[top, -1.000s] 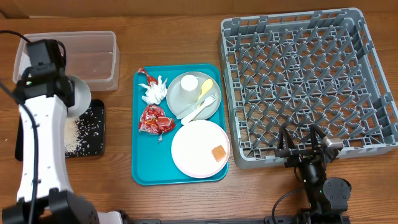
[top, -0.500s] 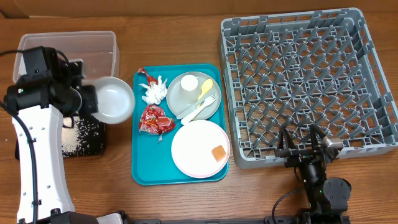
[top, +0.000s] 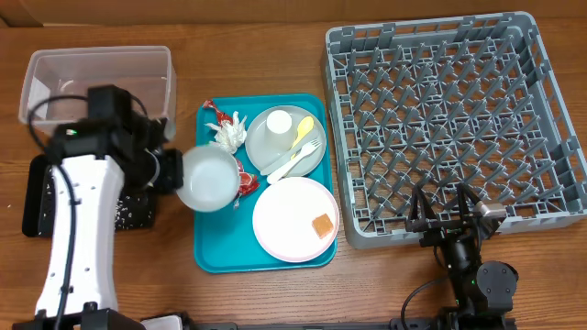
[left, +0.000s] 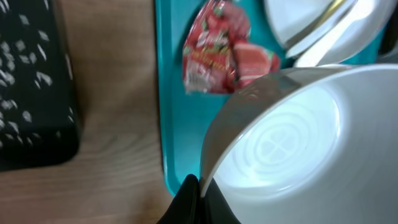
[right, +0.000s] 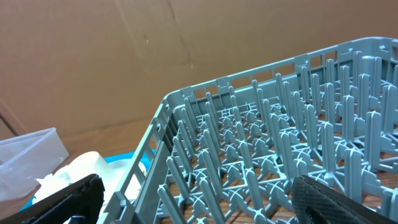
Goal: Sort waste into correct bins and load items into the dishwasher rack
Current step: 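Carry the empty bowl back and set it on the teal tray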
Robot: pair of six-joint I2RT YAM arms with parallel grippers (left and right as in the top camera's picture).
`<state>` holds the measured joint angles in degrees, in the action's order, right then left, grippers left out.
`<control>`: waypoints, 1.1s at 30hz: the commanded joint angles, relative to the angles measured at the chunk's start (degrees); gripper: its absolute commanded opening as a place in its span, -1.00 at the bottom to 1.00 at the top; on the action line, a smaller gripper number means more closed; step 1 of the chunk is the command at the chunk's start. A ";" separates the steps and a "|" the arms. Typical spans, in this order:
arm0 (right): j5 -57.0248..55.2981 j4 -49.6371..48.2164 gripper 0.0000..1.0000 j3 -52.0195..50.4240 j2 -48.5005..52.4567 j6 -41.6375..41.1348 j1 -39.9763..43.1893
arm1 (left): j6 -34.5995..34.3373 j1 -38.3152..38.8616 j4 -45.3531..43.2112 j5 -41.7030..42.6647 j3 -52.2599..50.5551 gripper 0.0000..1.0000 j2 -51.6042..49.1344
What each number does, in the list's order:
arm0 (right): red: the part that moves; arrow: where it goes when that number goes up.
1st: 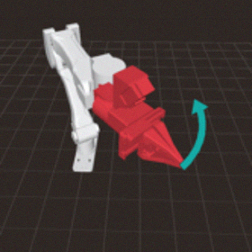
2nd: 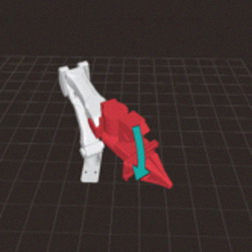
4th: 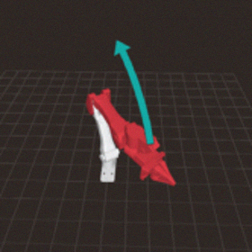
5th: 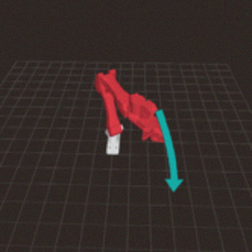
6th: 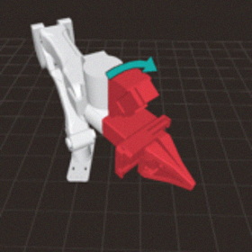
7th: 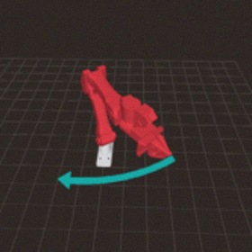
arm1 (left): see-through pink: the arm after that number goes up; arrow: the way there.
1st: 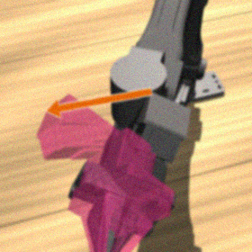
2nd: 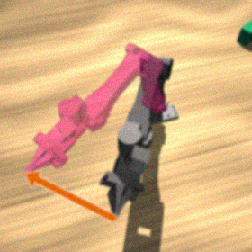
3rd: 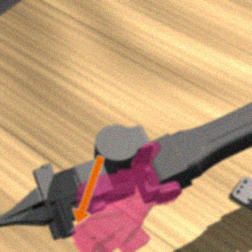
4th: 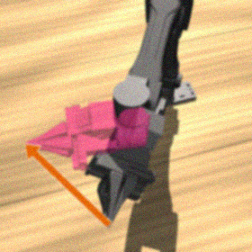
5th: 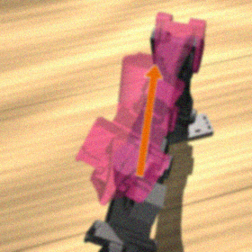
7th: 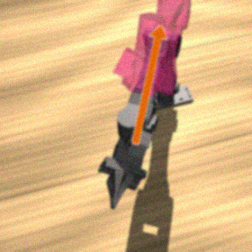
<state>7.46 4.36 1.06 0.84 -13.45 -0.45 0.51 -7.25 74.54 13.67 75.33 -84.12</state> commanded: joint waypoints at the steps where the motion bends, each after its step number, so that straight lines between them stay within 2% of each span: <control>1: -0.31 -0.22 1.00 -0.59 -0.55 -0.02 0.09 | -5.97 1.29 -1.95 -4.00 -5.60 -0.92 1.09; 6: -0.33 -0.22 1.00 -0.59 -0.55 0.00 0.09 | -6.80 1.29 -4.63 -3.41 -11.56 -0.92 1.07; 11: -0.33 -0.22 1.00 -0.59 -0.55 0.00 0.09 | -6.75 1.29 -5.68 0.61 -15.43 -0.92 1.07; 21: -0.31 -0.22 0.99 -0.59 -0.55 -0.02 0.09 | -8.50 1.29 -11.34 -0.37 -22.75 -0.92 1.07; 28: -0.33 -0.22 1.00 -0.59 -0.55 -0.02 0.09 | -9.35 1.29 -12.28 -1.44 -23.15 -0.92 1.07; 33: -0.33 -0.22 0.99 -0.59 -0.55 -0.02 0.09 | -10.23 1.29 -12.22 -2.25 -23.15 -0.42 1.07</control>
<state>7.46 4.34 1.06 0.84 -13.45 -0.45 -8.64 -6.02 62.35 11.90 52.69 -84.12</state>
